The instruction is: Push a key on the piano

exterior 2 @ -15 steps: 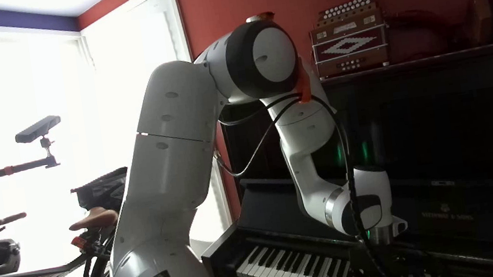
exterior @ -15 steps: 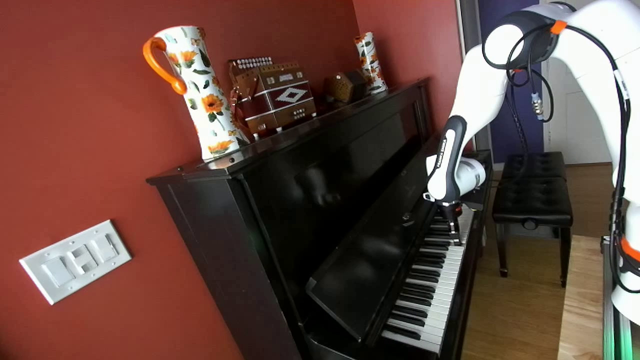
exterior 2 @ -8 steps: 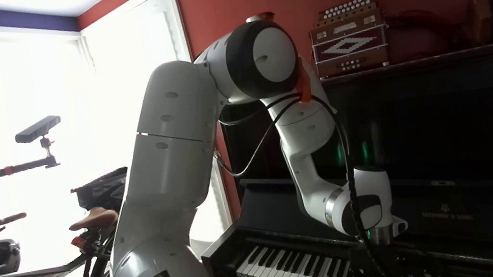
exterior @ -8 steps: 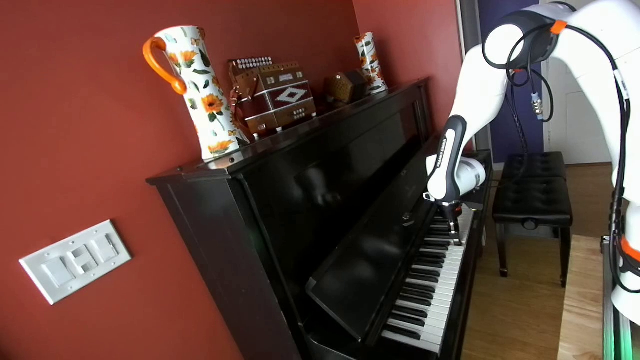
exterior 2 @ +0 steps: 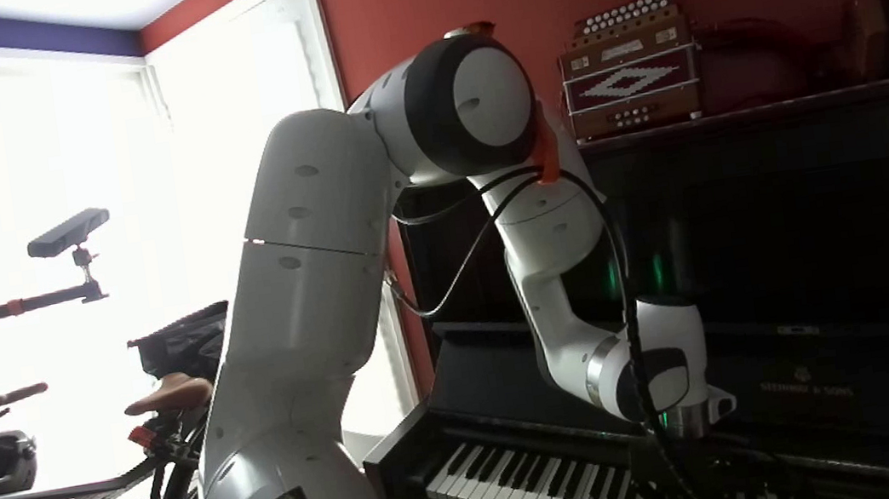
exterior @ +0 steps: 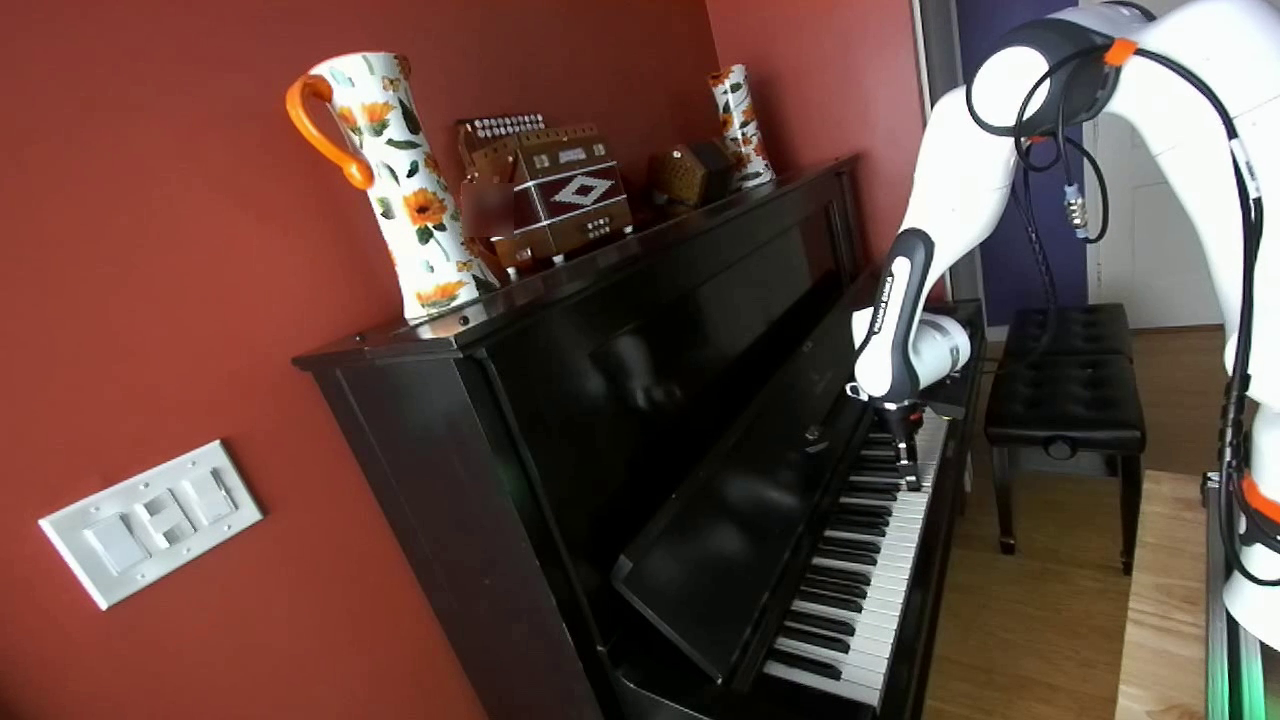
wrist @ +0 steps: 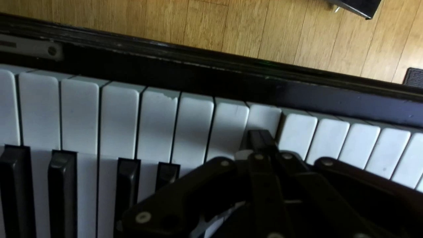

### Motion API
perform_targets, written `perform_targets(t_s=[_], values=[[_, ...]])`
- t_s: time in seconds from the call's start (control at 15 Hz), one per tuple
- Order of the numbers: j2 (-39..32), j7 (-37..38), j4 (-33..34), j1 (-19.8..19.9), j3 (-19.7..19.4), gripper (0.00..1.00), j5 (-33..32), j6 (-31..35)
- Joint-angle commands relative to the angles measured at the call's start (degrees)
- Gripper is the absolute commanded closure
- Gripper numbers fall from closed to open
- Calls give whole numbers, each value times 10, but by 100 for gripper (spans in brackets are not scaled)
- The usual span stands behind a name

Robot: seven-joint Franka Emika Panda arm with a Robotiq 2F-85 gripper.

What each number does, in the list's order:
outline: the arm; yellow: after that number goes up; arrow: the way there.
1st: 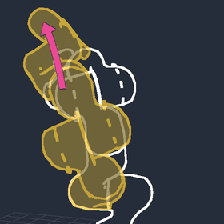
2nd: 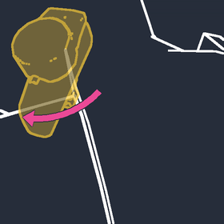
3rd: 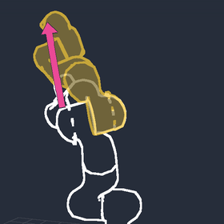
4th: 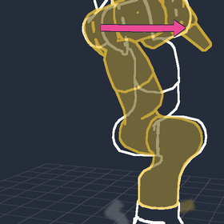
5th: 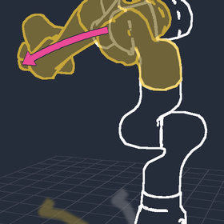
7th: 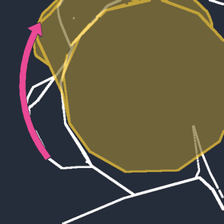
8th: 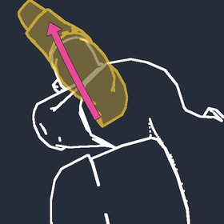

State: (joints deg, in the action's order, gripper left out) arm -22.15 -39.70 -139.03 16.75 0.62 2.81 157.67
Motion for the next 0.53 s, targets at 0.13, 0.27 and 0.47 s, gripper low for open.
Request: perform_targets(t_s=[0.13, 0.27, 0.47], values=[[20, 17, -9, 2, -4, 100, -6, 4], [27, 20, -10, 1, -7, 100, -7, 4], [38, 24, -12, 1, -9, 100, -5, 2]])
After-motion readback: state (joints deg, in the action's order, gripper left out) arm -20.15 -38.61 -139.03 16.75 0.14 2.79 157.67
